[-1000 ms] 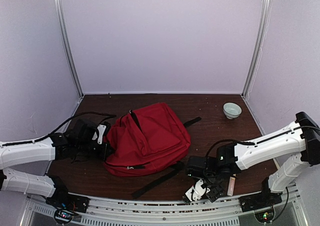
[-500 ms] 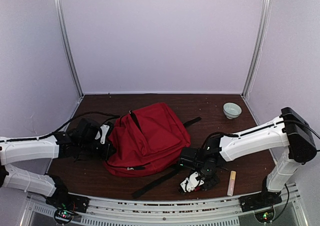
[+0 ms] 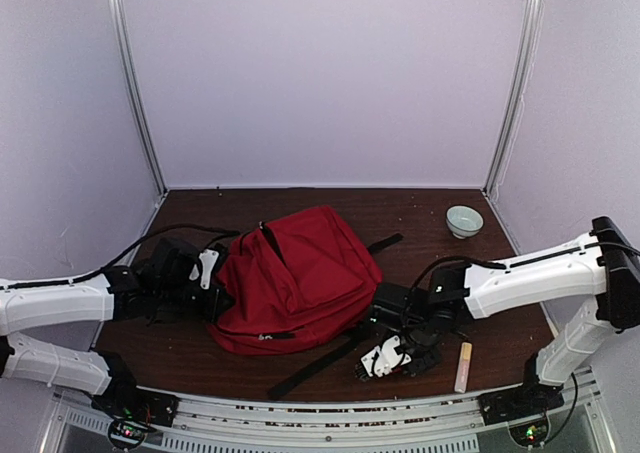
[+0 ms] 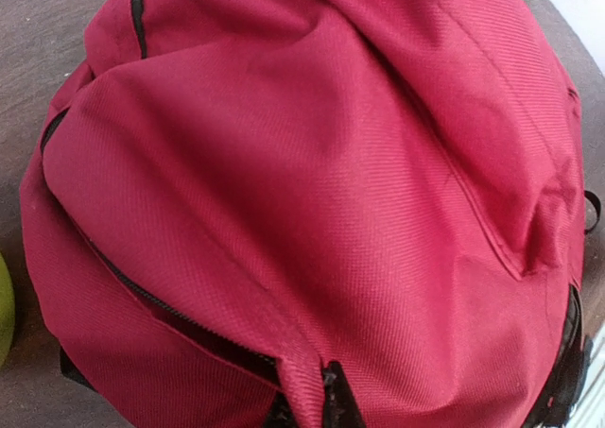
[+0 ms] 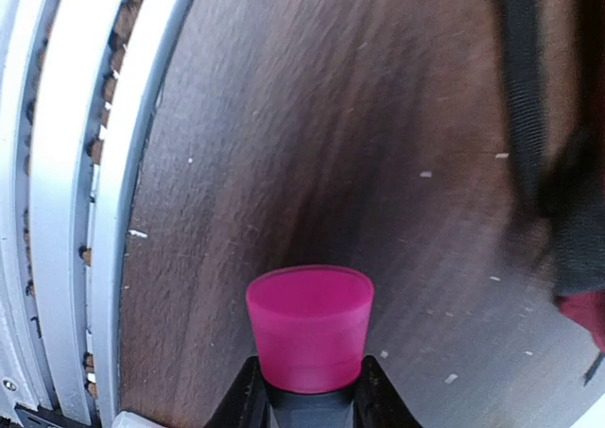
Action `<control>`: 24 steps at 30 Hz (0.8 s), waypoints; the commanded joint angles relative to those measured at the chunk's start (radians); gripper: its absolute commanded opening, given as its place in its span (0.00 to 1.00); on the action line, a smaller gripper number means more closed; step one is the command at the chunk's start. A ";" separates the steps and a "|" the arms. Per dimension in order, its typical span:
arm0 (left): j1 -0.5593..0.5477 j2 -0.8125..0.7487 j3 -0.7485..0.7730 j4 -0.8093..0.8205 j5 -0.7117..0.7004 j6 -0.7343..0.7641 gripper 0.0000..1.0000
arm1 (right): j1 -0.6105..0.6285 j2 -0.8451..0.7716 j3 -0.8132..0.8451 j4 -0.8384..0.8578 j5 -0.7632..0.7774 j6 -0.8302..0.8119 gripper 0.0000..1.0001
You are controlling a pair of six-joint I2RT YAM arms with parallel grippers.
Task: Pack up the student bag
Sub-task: Pick up the pen from the corner of the board.
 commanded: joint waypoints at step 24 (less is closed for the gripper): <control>-0.509 0.265 0.410 0.124 0.156 0.330 0.62 | -0.302 -0.419 -0.260 1.228 -0.190 0.875 0.00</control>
